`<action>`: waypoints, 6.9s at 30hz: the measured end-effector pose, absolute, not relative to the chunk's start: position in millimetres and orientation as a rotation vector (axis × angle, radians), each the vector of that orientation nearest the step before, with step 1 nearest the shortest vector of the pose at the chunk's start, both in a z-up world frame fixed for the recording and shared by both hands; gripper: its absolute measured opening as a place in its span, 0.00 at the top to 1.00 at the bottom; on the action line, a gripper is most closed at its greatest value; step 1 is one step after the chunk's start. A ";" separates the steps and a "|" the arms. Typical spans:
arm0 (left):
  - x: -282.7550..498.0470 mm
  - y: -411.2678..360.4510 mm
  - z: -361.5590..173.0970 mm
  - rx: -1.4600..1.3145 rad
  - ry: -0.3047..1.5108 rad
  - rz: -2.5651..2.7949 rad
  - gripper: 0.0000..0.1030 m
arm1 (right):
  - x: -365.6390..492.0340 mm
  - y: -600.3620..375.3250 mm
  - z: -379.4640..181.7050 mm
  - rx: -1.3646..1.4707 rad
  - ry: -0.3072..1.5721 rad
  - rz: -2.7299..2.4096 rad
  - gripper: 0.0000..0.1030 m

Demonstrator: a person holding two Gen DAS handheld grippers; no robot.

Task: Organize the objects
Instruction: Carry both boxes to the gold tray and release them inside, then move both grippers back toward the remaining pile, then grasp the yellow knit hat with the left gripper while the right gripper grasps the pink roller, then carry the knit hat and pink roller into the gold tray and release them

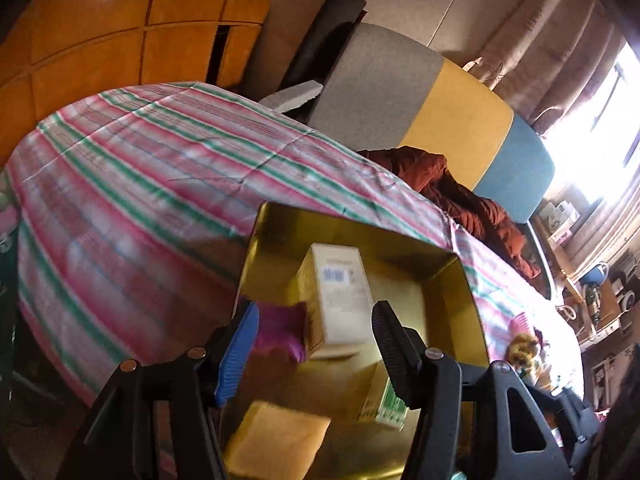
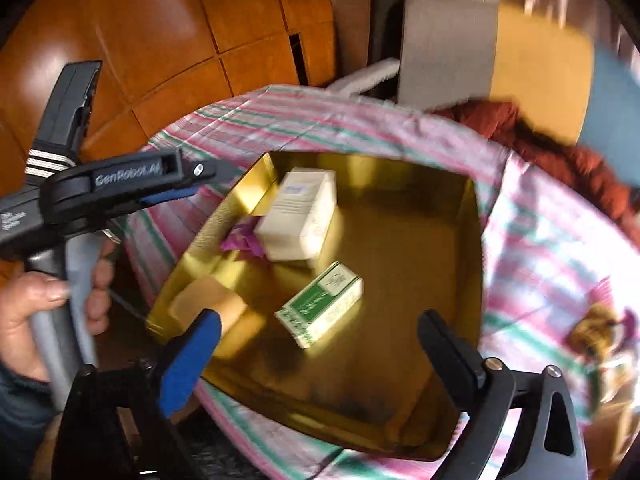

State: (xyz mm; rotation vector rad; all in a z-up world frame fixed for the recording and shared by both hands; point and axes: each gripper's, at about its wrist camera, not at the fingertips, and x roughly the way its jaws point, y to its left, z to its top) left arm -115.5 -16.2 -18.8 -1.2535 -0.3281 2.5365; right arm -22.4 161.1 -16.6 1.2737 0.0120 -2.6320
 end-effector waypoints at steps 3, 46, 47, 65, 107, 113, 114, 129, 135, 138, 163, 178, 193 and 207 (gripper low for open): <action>-97.9 -14.0 -14.7 -1.231 -0.252 2.589 0.42 | -2.9 150.6 -14.8 1.161 0.205 -2.786 0.00; -11.8 32.4 6.4 -0.983 0.215 2.804 0.41 | 40.8 187.4 -26.2 1.101 -0.081 -2.979 0.00; -11.2 34.4 6.0 -0.984 0.223 2.798 0.41 | 41.6 189.6 -26.5 1.102 -0.089 -2.983 0.00; 2.0 72.8 5.7 -0.964 0.356 2.703 0.41 | 53.7 288.4 -16.8 1.161 -0.206 -3.154 0.00; -58.3 388.9 -56.5 -1.185 0.374 1.927 0.34 | 114.4 552.0 -8.8 1.126 -1.038 -3.411 0.00; -79.1 422.2 -90.1 -1.269 0.396 1.905 0.36 | 108.6 551.5 -11.3 1.155 -1.027 -3.376 0.00; -81.9 422.5 -96.0 -1.291 0.380 1.883 0.43 | 107.3 550.9 -12.0 1.161 -1.024 -3.369 0.00; -19.1 341.9 -87.2 -1.267 0.372 1.842 0.60 | 70.8 515.3 -33.0 1.300 -0.856 -3.082 0.04; -4.3 328.2 -86.8 -1.234 0.382 1.855 0.60 | 30.9 481.2 -46.3 1.447 -0.633 -2.928 0.09; -2.5 323.8 -86.6 -1.219 0.375 1.866 0.60 | 10.6 464.7 -49.5 1.482 -0.523 -2.852 0.10; 25.9 286.7 -56.8 -1.088 0.340 1.819 0.64 | -4.7 465.3 -28.3 1.468 -0.460 -2.923 0.40; 2.4 136.6 -3.1 -1.077 0.036 2.061 0.64 | -2.1 361.7 13.5 1.292 -0.351 -2.881 0.40; -26.9 30.5 -3.2 -1.105 -0.181 2.244 0.64 | -13.9 256.5 9.8 1.265 -0.217 -2.738 0.40; -125.6 65.9 7.1 -1.099 -0.160 2.285 0.64 | -24.1 207.8 -30.7 1.361 -0.154 -2.602 0.40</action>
